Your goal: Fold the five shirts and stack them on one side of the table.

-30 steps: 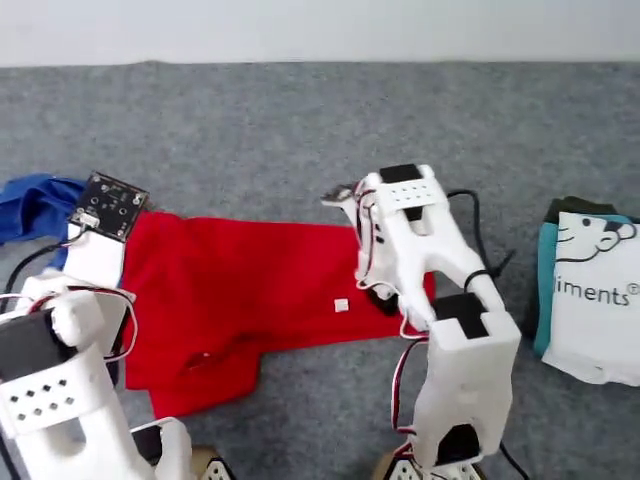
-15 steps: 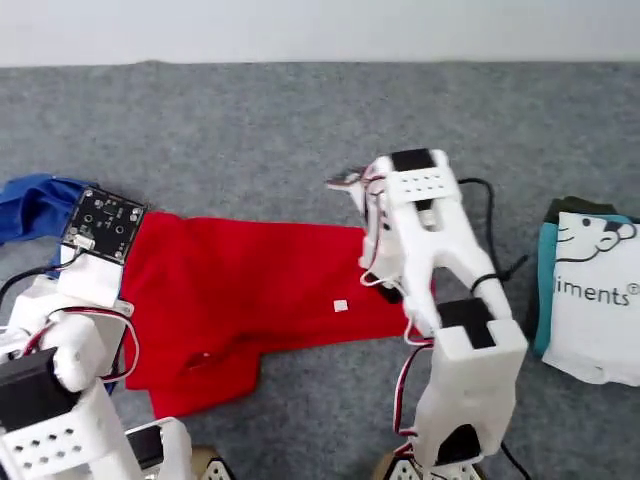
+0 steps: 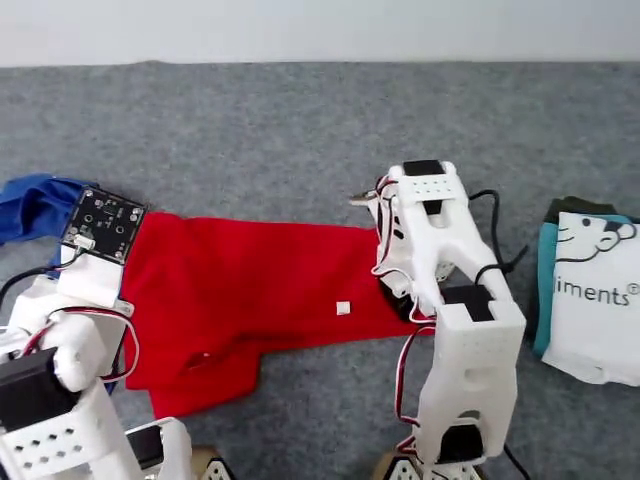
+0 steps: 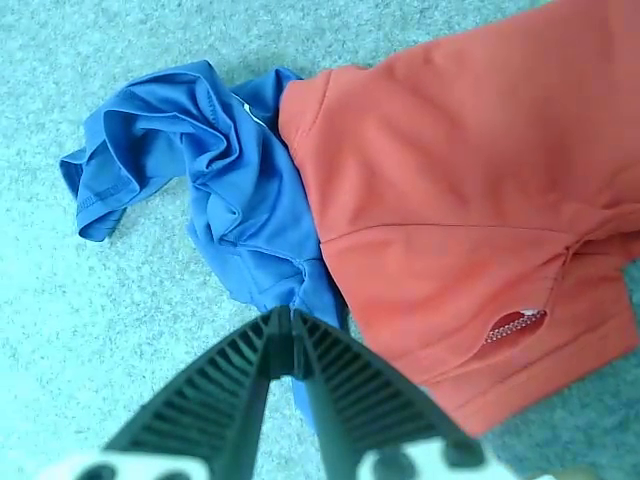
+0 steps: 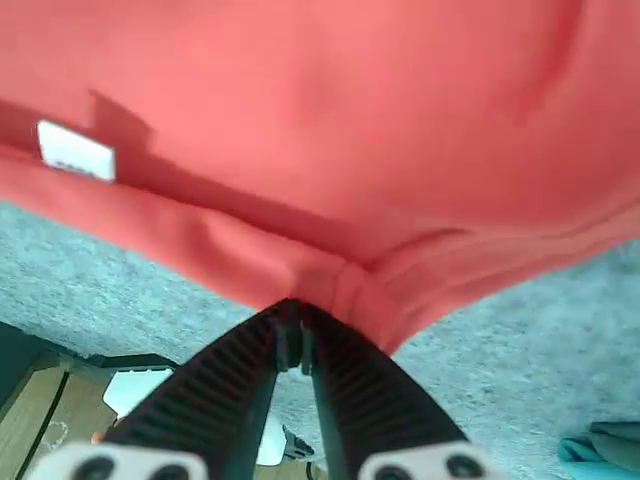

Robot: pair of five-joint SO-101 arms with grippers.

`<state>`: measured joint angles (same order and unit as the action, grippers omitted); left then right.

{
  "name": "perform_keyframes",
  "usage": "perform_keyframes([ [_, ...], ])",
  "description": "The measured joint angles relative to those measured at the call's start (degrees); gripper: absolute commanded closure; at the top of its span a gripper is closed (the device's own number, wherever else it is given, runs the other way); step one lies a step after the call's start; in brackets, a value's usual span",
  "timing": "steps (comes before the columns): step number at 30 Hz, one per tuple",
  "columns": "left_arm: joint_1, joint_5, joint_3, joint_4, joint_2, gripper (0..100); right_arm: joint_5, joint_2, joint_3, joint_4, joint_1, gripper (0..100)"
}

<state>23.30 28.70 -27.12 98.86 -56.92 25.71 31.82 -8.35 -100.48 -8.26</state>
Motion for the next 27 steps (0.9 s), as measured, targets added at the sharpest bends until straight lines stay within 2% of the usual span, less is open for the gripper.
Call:
perform_keyframes([
  [4, 0.0, 0.0, -1.4, 0.0, 0.0, 100, 0.0, -2.8, 0.0, 0.0, 1.0, 98.9],
  [7, 0.0, 0.0, -1.5, 0.0, 0.0, 100, -0.1, -5.5, 0.0, 0.4, -1.1, 98.9],
  [11, 0.0, 0.0, -1.5, 0.0, 0.0, 100, -0.5, -6.9, 0.0, 5.9, -5.1, 98.9],
  [16, 0.0, 0.0, -1.5, 0.0, 0.0, 100, -0.5, -3.0, -0.1, 11.2, -5.3, 98.9],
  [23, 0.0, 0.0, -1.6, 0.0, 0.0, 100, -0.5, 1.9, -0.1, 0.4, -1.8, 98.9],
  [27, 0.0, 0.0, -1.7, 0.0, 0.0, 100, -0.5, -2.1, 1.1, 0.0, 1.5, 98.9],
])
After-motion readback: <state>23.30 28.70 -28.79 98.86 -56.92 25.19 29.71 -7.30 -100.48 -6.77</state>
